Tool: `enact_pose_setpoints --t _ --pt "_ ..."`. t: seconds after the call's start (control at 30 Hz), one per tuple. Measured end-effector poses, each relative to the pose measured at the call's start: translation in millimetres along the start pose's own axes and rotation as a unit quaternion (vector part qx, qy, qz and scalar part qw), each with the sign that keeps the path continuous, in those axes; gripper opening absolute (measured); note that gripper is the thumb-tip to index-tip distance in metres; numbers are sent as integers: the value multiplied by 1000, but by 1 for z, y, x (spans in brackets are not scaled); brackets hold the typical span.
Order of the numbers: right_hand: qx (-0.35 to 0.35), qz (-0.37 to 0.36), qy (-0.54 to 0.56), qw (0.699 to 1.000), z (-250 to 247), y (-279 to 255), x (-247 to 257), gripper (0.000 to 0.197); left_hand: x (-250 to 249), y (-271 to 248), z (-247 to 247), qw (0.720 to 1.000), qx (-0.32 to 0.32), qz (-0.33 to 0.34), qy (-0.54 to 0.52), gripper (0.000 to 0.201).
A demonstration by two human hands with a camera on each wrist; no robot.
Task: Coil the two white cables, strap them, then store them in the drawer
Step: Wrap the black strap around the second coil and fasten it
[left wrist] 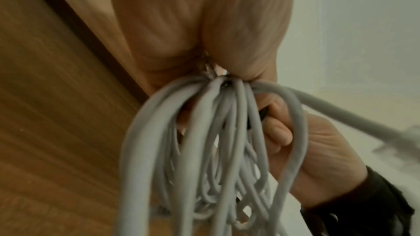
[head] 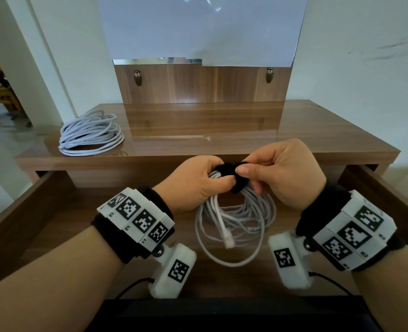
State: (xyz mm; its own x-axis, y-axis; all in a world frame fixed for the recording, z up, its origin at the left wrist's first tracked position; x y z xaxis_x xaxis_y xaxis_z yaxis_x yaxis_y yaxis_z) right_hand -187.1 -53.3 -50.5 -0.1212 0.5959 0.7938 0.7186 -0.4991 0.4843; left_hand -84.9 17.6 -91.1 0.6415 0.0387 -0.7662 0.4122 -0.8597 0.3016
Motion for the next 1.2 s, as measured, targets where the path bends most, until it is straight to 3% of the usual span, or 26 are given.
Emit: enact_pose_setpoints --t 0.13,0.33,0.47,0.6,0.63,0.7,0.77,0.9,0.97,1.03,1.1,1.2 --pt "-39 -10 50 998 -5 1 4 5 -4 -4 5 999 32 15 -38 46" --pt "27 121 155 980 10 5 -34 27 -7 -9 19 985 102 -13 -135 59" --pt "46 191 210 958 27 3 -50 35 5 -6 16 990 57 -43 -126 62" --pt "141 274 296 904 42 -9 -59 57 13 -2 0 962 -1 -99 -253 39" --pt "163 270 283 906 44 -11 -59 56 17 -1 -7 947 -25 -117 -298 33" --pt "177 237 215 931 48 -13 -56 33 28 -2 -21 923 -74 -152 -345 30" --pt "171 237 167 942 52 -15 -60 29 43 -7 -23 914 -84 -203 -341 42" --pt "214 301 145 918 70 -31 -71 45 64 -35 -11 899 18 -291 -326 44" --pt "212 310 156 914 78 -32 -69 48 71 -44 -18 900 42 -285 -328 36" --pt "208 285 157 922 85 -27 -59 49 75 -46 -34 917 29 -255 -305 28" --pt "214 226 120 943 91 -18 -43 48 71 -47 -52 938 16 -208 -276 30" --pt "205 126 12 971 97 -5 -13 43 70 -53 -74 947 21 -185 -262 41"
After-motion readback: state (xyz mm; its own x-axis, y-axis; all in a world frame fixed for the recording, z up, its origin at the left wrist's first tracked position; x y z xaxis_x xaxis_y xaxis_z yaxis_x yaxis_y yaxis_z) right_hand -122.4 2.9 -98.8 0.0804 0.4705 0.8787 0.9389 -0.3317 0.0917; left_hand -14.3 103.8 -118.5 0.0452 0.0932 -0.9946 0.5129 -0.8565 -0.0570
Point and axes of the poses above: each hand's wrist, its own y-axis towards the middle knuckle, its own z-axis out of the palm, x = y × z, the point moved 10 cm from there along y, towards the middle knuckle, and after that the axes turned 8 degrees about -x, right-handed, at the moved point
